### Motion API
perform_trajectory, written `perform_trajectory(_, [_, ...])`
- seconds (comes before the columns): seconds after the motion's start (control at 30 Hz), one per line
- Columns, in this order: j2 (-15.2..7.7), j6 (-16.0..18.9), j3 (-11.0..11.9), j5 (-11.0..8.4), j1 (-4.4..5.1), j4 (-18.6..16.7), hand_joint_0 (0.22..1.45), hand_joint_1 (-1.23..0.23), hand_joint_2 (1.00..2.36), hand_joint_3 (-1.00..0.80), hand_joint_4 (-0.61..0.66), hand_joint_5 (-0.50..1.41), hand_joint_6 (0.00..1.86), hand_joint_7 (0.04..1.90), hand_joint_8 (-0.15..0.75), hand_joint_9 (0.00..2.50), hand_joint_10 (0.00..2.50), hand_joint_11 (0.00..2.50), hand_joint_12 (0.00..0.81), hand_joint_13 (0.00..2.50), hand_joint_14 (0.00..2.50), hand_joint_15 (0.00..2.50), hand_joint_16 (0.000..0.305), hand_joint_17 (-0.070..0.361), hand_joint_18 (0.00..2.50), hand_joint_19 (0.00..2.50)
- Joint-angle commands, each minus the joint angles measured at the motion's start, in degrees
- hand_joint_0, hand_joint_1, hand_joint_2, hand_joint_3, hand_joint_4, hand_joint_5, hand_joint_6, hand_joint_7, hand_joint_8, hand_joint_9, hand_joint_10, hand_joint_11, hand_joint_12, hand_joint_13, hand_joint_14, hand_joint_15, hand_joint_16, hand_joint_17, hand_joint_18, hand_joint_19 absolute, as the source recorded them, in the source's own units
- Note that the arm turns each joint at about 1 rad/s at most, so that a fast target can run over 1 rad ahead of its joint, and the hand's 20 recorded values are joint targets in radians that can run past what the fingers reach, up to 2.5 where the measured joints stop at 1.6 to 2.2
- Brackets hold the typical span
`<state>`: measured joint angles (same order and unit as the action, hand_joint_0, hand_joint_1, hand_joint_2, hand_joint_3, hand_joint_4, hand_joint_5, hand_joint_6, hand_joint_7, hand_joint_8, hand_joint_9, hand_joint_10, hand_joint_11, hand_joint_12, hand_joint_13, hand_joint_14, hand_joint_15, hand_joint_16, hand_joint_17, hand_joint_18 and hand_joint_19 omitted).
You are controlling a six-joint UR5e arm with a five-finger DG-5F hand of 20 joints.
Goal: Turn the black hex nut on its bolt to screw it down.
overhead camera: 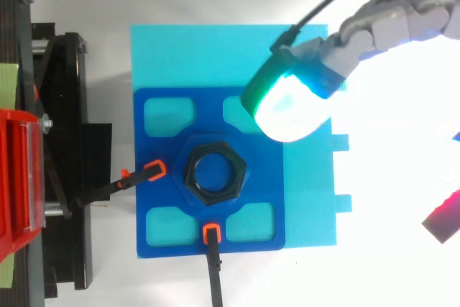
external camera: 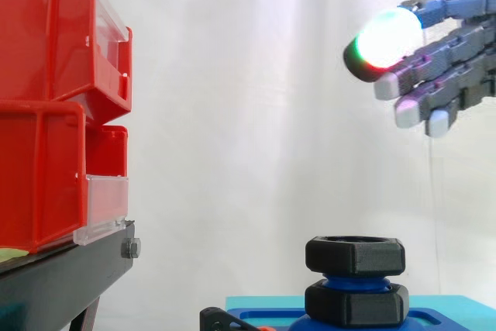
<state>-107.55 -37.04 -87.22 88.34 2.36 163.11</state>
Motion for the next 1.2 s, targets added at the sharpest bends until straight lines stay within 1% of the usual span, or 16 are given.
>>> perform_trajectory(0.0, [-1.69,-4.1,0.03,-1.24,0.71,-1.83,0.56,-0.58,1.0,-0.49,0.19,-0.15,0.5,0.7,0.241,0.53,0.0,0.08,0.323,0.61,0.01,0.16,0.046,0.104,0.52,0.56])
perform_trajectory(0.1, [-3.63,-6.29,0.29,-1.42,1.15,-2.97,0.56,-0.58,1.0,-0.49,0.2,-0.14,0.5,0.72,0.242,0.53,0.0,0.08,0.324,0.6,0.01,0.16,0.046,0.103,0.51,0.56])
perform_trajectory(0.2, [-5.3,-8.23,1.88,-1.33,1.33,-3.85,0.56,-0.58,1.0,-0.49,0.2,-0.13,0.5,0.74,0.242,0.54,0.0,0.07,0.324,0.59,0.01,0.15,0.046,0.104,0.5,0.56])
perform_trajectory(0.23, [-5.91,-10.25,2.84,-1.42,1.59,-3.85,0.56,-0.58,1.0,-0.49,0.2,-0.13,0.5,0.75,0.243,0.54,0.0,0.08,0.323,0.59,0.01,0.16,0.046,0.103,0.5,0.57])
perform_trajectory(0.33, [-5.91,-11.57,3.02,-1.42,1.77,-4.12,0.55,-0.58,1.0,-0.49,0.21,-0.12,0.5,0.77,0.244,0.54,0.0,0.09,0.324,0.59,0.01,0.15,0.046,0.104,0.5,0.56])
perform_trajectory(0.37, [-5.91,-13.24,3.02,-1.42,2.03,-4.2,0.55,-0.58,1.0,-0.49,0.21,-0.12,0.5,0.78,0.245,0.54,0.0,0.08,0.324,0.59,0.01,0.15,0.046,0.103,0.49,0.57])
perform_trajectory(0.47, [-5.91,-15.87,3.02,-1.59,2.3,-4.82,0.55,-0.58,1.0,-0.49,0.22,-0.11,0.5,0.8,0.246,0.55,0.0,0.08,0.324,0.59,0.01,0.16,0.046,0.103,0.5,0.55])
perform_trajectory(0.5, [-6.79,-18.25,3.02,-1.68,2.74,-5.52,0.55,-0.58,1.0,-0.49,0.22,-0.11,0.5,0.81,0.247,0.55,0.0,0.08,0.324,0.59,0.01,0.16,0.046,0.103,0.5,0.56])
perform_trajectory(0.57, [-7.05,-18.95,2.93,-1.59,2.91,-5.7,0.55,-0.57,1.0,-0.5,0.22,-0.1,0.5,0.83,0.247,0.55,0.0,0.09,0.323,0.58,0.01,0.15,0.046,0.103,0.5,0.56])
perform_trajectory(0.6, [-7.93,-19.13,3.02,-1.59,3.09,-6.05,0.55,-0.57,1.0,-0.5,0.23,-0.1,0.5,0.84,0.248,0.56,0.0,0.09,0.323,0.58,0.01,0.15,0.046,0.103,0.49,0.56])
perform_trajectory(0.67, [-8.46,-19.3,3.37,-1.59,3.26,-6.4,0.55,-0.57,1.0,-0.5,0.23,-0.1,0.5,0.86,0.249,0.56,0.0,0.09,0.322,0.58,0.01,0.15,0.046,0.103,0.49,0.55])
perform_trajectory(0.7, [-9.43,-19.39,3.63,-1.59,3.44,-6.67,0.55,-0.57,1.0,-0.5,0.23,-0.09,0.5,0.86,0.249,0.56,0.0,0.08,0.322,0.58,0.01,0.16,0.046,0.103,0.49,0.56])
perform_trajectory(0.8, [-9.78,-19.48,4.34,-1.59,3.61,-6.49,0.55,-0.56,1.0,-0.5,0.22,-0.09,0.5,0.88,0.248,0.56,0.0,0.08,0.321,0.58,0.01,0.16,0.046,0.103,0.48,0.56])
perform_trajectory(0.83, [-10.75,-19.74,4.78,-1.59,3.7,-6.75,0.55,-0.56,1.0,-0.5,0.23,-0.08,0.5,0.89,0.247,0.56,0.0,0.08,0.323,0.58,0.01,0.16,0.045,0.102,0.48,0.57])
perform_trajectory(1.0, [-13.03,-20.27,7.15,-1.06,3.7,-6.75,0.55,-0.55,1.0,-0.5,0.22,-0.08,0.5,0.9,0.248,0.56,0.0,0.08,0.322,0.57,0.01,0.15,0.045,0.102,0.48,0.56])
perform_trajectory(1.17, [-13.03,-22.2,7.24,-1.15,3.97,-8.42,0.55,-0.54,1.0,-0.5,0.21,-0.08,0.5,0.89,0.25,0.57,0.0,0.09,0.323,0.58,0.01,0.15,0.046,0.103,0.48,0.56])
